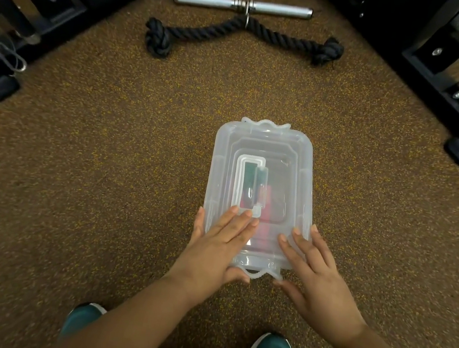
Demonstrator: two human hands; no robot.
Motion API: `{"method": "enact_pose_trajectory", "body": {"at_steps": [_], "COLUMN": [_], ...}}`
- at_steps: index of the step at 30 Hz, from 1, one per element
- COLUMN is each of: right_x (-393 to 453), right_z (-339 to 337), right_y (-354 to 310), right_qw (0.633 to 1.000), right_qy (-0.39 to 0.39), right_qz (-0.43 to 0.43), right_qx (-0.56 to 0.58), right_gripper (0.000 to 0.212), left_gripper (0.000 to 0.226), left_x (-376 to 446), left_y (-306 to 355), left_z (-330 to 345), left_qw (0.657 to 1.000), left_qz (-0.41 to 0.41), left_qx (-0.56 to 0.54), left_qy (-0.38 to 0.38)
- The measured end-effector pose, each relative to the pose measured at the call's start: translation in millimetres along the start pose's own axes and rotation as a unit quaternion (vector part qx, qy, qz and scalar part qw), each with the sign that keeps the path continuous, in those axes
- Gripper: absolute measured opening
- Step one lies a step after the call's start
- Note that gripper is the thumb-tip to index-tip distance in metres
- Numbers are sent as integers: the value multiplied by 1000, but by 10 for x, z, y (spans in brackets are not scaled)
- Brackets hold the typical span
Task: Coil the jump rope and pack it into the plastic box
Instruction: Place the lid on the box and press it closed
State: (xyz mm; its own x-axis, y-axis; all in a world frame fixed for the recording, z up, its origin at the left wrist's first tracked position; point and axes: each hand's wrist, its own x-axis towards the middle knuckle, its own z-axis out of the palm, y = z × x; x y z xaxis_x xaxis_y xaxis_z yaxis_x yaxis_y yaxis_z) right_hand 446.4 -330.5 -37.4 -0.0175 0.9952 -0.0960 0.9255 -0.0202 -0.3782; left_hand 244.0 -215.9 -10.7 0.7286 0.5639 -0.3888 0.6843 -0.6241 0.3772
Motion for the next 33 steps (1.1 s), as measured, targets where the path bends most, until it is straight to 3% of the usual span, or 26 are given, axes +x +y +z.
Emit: {"method": "enact_pose_trajectory", "body": {"at_steps": [13,22,33], "right_x": [19,38,56], "right_z": [64,28,-56], "right_y": [101,136,137], "right_qw": [998,998,998], "right_qy": [57,40,28], "right_qz": [-35,-49,-58], "right_qx": [8,-2,-24], "right_gripper": [57,58,58], "left_gripper": [78,78,80], "left_x": [5,-38,-39], "left_y": [-14,61,42], "left_z": [0,41,-54], "left_qw": [999,995,997], "left_qz": [4,-21,-7], "left_qx": [-33,-70,-66], "left_qy": [32,65,35]}}
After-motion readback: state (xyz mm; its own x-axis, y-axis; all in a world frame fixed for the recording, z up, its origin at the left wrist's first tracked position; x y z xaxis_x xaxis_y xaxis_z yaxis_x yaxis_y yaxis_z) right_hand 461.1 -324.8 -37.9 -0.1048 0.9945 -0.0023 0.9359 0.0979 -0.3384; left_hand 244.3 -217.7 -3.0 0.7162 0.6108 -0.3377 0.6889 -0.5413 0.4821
